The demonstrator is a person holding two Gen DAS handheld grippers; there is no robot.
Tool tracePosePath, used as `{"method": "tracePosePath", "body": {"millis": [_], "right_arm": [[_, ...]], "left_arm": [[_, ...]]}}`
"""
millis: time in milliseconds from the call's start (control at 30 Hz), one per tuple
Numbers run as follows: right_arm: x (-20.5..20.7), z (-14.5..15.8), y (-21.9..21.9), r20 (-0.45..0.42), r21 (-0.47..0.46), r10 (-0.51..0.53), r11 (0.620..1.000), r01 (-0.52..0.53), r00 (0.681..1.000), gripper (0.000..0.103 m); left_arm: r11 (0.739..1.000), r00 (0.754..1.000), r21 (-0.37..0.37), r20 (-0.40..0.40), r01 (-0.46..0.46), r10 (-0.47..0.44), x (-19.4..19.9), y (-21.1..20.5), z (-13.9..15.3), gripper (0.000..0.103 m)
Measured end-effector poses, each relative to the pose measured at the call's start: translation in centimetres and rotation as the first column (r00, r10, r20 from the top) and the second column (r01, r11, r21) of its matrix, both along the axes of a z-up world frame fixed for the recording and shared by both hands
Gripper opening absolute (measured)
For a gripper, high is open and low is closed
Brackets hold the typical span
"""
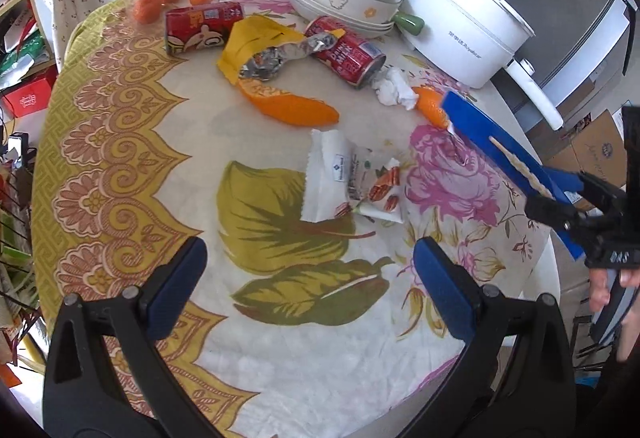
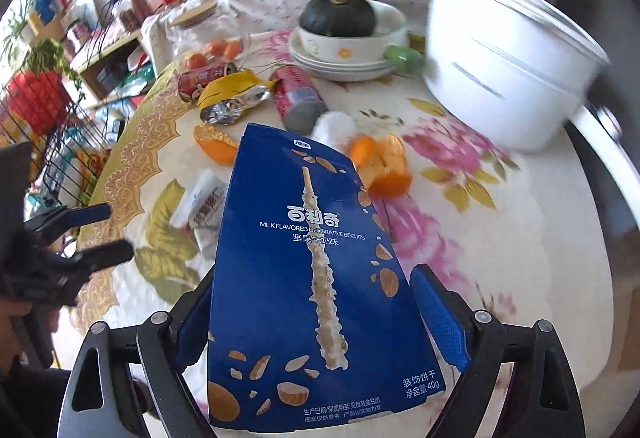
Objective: Collect trash
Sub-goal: 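Grasp the white nut snack bag with the left gripper while the right holds the box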
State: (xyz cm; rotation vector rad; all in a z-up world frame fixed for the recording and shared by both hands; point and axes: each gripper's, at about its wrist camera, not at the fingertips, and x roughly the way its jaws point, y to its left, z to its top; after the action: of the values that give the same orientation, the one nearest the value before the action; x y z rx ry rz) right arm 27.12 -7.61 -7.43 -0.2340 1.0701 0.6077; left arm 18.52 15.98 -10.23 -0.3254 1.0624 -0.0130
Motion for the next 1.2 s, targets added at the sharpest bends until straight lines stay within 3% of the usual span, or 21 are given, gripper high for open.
{"method": "tracePosePath", "body": {"millis": [100,233,367,467,600,700,800,1067,1200], "right_arm": [[-1.0,-0.1,-2.8,-0.018,0.013,-0.059,0.998,0.06,0.998,0.092],[-2.3,-0.2,-5.7,-0.025,0.03,-0.102,0.994,0.103,0.994,0.092],[-2.5,0.4,-7.9,-0.027,0.04,-0.142,0.989,0.143,0.99,0.092],[-2.7,0.5,-8.5,-0.029,0.047,-0.15,0.987,0.151,0.988,0.092],[-3.0,0.1,-8.7,-0.031,0.028,-0.146,0.989,0.147,0.989,0.092],[-3.1,-0.1,-9.0,-0.039,0.026,-0.15,0.988,0.151,0.988,0.092],[-3.2,-0.3,-9.5,-0.044,0.024,-0.165,0.986,0.166,0.985,0.092],[-4.0,-0.2,-10.0,-0.043,0.017,-0.178,0.984,0.179,0.983,0.092],[-4.4,0.1,-10.4,-0.031,0.021,-0.185,0.982,0.185,0.982,0.092]], "left_arm": [[0.999,1.0,0.037,0.013,0.025,-0.025,1.4,-0.8,-0.2,0.102],[1.0,1.0,-0.008,0.0,0.022,-0.022,2.8,-1.0,-1.5,0.102],[0.999,0.999,0.015,0.008,0.048,-0.048,3.7,-2.9,-1.4,0.102],[0.994,0.997,0.08,0.016,0.077,-0.078,4.5,-4.7,-1.2,0.102],[0.982,0.996,0.171,-0.031,0.084,-0.08,5.6,-5.8,-2.7,0.102],[0.982,0.996,0.181,-0.073,0.063,-0.05,6.2,-5.5,-4.0,0.102],[0.989,0.997,0.143,-0.073,0.039,-0.029,6.3,-4.9,-4.5,0.101],[0.987,0.997,0.144,-0.028,0.073,-0.07,5.4,-5.1,-3.9,0.07],[0.992,0.997,0.095,-0.019,0.082,-0.081,4.9,-4.7,-3.4,0.063]]}}
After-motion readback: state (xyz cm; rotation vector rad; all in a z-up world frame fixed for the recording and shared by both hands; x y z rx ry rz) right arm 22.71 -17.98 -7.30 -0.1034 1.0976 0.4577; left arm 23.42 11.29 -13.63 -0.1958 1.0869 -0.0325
